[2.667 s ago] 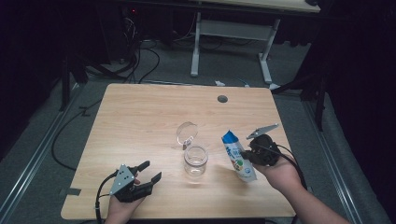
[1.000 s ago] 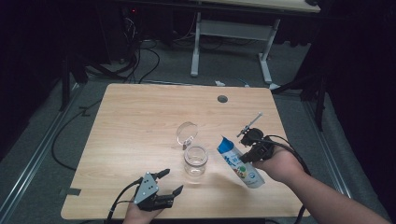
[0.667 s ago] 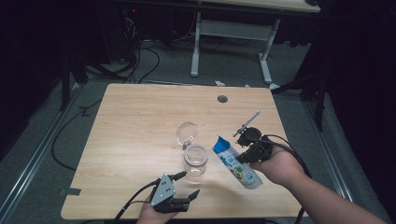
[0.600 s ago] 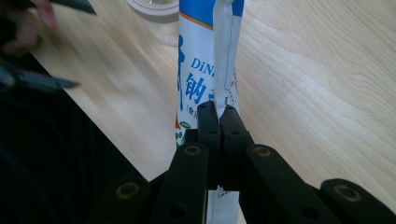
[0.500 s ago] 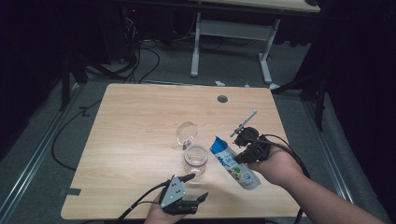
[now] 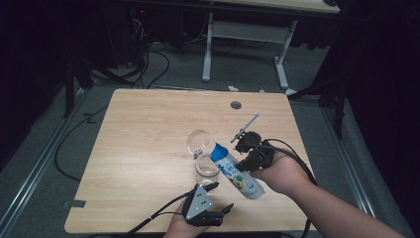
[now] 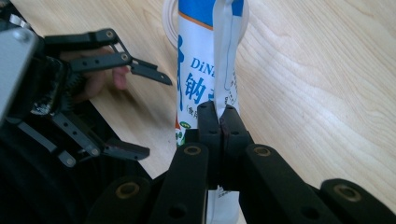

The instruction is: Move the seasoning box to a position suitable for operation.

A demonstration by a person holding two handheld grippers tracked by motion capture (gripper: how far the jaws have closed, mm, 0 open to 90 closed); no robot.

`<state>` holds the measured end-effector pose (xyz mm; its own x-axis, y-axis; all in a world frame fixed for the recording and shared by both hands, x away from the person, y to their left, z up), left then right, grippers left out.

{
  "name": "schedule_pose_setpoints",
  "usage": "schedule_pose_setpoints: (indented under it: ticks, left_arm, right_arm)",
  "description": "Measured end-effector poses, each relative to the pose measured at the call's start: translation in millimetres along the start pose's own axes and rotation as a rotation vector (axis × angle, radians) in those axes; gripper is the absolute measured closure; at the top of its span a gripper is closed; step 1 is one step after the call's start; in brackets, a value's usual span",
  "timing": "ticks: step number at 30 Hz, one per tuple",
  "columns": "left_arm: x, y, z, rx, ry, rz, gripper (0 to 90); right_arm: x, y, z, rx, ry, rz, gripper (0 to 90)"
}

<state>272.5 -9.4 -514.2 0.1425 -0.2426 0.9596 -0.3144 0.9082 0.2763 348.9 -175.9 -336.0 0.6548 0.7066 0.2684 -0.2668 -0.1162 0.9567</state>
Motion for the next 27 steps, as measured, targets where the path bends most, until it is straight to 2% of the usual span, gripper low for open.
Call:
schedule_pose_setpoints:
  ticks: [8, 17, 24, 27]
  left_arm:
    - [-4.8, -7.6, 1.3, -0.001, -0.006, 0.006, 21.3]
    - [-4.4, -14.1, -0.9, -0.006, 0.008, 0.024, 20.9]
    - [0.4, -23.3, 1.5, 0.007, -0.011, 0.039, 24.0]
    - [2.0, -25.9, 0.5, 0.015, 0.005, 0.03, 25.7]
  right_arm:
    - [10.1, 4.4, -9.0, 0.002, 0.02, 0.007, 90.0]
    - [17.4, 6.8, -17.4, 0.021, 0.019, 0.02, 90.0]
    - [20.4, 1.7, -20.5, 0.042, 0.023, 0.018, 90.0]
    - [20.5, -0.9, -19.9, 0.043, 0.024, 0.021, 90.0]
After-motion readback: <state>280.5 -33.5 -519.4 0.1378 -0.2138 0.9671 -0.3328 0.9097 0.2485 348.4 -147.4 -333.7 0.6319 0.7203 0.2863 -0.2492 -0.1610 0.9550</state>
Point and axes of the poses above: each handheld gripper's, and its own axes: y roughly backward along the jaws, x roughly out of its top, z roughly to its right, the point moved 1 cm from there along -y, roughly forward along the jaws, and after that the axes turned 9 degrees about -x, right-handed, at the moved point
